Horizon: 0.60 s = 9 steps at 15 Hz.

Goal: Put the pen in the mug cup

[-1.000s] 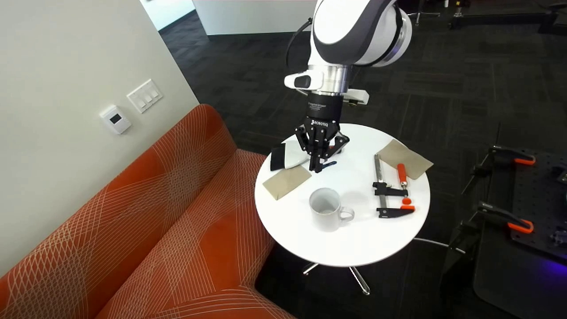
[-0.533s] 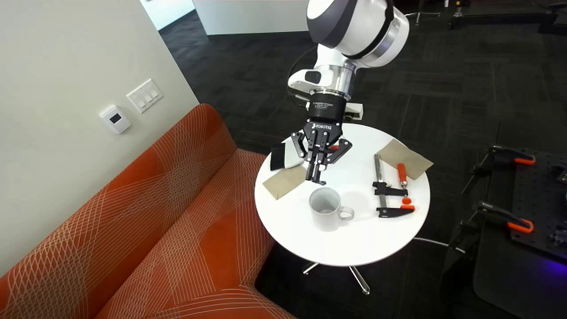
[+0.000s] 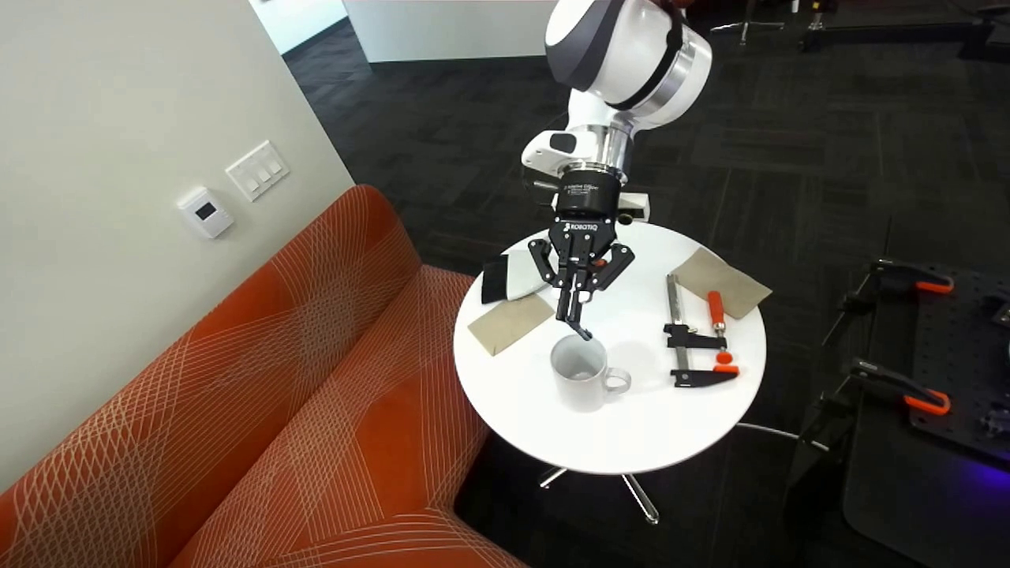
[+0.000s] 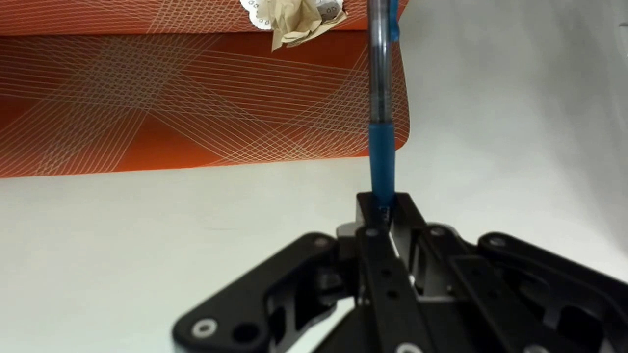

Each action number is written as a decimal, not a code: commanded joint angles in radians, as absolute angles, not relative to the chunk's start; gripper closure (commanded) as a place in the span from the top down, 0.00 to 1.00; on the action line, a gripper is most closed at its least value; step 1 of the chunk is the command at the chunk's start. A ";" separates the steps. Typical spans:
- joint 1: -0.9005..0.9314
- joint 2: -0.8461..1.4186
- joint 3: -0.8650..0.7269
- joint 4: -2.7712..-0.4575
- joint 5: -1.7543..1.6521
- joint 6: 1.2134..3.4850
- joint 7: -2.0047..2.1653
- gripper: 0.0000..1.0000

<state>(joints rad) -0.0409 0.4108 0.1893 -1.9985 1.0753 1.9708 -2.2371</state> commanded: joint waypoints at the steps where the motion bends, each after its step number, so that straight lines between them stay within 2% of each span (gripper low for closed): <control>1: -0.020 0.460 0.157 -1.946 1.088 1.924 -2.262 0.03; 9: -0.015 0.554 0.148 -1.891 1.116 1.955 -2.267 0.03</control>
<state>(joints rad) -0.0295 0.5147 0.1658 -1.9307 1.0817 1.9621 -2.2372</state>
